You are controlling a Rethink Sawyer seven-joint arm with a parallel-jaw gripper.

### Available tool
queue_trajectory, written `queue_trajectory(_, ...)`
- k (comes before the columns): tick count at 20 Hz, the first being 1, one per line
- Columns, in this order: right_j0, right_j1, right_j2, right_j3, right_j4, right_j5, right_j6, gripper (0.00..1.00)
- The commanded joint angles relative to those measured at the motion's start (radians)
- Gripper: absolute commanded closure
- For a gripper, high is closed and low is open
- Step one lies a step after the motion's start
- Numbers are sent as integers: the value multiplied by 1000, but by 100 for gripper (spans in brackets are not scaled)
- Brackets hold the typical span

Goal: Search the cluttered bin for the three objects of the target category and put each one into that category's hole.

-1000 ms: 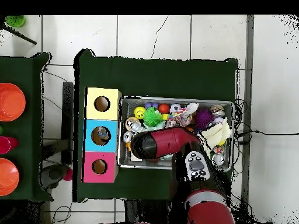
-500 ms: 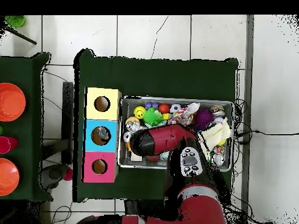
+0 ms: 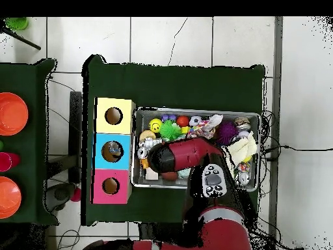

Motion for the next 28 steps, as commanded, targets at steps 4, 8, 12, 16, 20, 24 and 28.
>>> queue_trajectory(4, -17, 29, -11, -31, -44, -69, 108, 100)
queue_trajectory(8, 8, -38, -12, -14, -51, 7, 61, 100)
queue_trajectory(12, 40, -90, -30, -28, -71, 75, 9, 100)
queue_trajectory(16, 53, -127, -43, -31, -114, 89, -43, 100)
queue_trajectory(20, 53, -168, -45, -52, -189, 101, -138, 100)
queue_trajectory(24, 29, -186, -22, -59, -234, 116, -185, 100)
queue_trajectory(28, -27, -199, 32, -54, -233, 115, -197, 100)
